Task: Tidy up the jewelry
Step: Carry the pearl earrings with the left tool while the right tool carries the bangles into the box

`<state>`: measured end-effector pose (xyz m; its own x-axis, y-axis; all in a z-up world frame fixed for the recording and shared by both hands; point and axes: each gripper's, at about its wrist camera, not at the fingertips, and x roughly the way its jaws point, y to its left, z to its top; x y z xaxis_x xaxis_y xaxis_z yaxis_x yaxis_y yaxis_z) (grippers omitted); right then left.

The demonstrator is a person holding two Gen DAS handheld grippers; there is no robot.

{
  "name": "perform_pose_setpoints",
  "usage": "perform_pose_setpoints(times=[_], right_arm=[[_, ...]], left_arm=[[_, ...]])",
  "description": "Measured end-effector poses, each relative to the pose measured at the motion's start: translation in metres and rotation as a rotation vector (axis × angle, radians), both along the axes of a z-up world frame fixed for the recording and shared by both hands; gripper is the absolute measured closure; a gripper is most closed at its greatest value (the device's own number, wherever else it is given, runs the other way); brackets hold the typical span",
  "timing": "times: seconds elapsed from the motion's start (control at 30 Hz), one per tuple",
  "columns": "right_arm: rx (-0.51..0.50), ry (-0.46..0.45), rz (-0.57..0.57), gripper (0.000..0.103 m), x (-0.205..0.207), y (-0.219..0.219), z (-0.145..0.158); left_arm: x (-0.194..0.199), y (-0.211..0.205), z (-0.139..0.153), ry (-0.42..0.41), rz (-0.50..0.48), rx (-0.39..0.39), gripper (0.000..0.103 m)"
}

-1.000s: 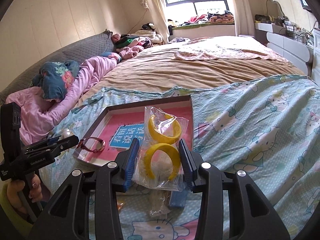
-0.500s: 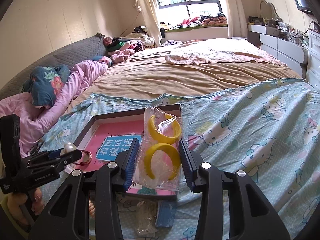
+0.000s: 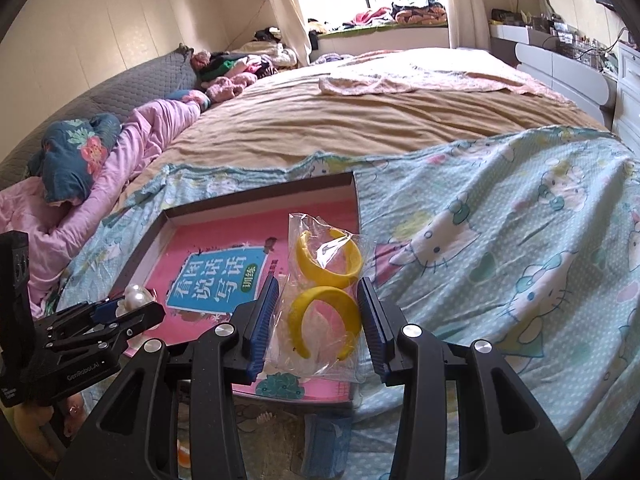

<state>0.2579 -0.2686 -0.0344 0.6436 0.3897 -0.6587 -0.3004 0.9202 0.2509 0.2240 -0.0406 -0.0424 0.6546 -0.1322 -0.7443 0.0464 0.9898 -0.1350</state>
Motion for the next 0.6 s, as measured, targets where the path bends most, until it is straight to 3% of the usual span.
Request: perform_pose_setpoints(times=[0.6], right_arm=[[0.001,0.067,-0.001,0.064,0.018,0.023,-0.021]], left_arm=[[0.018,0.017,-0.001,0.018,-0.034,0.057,0.066]])
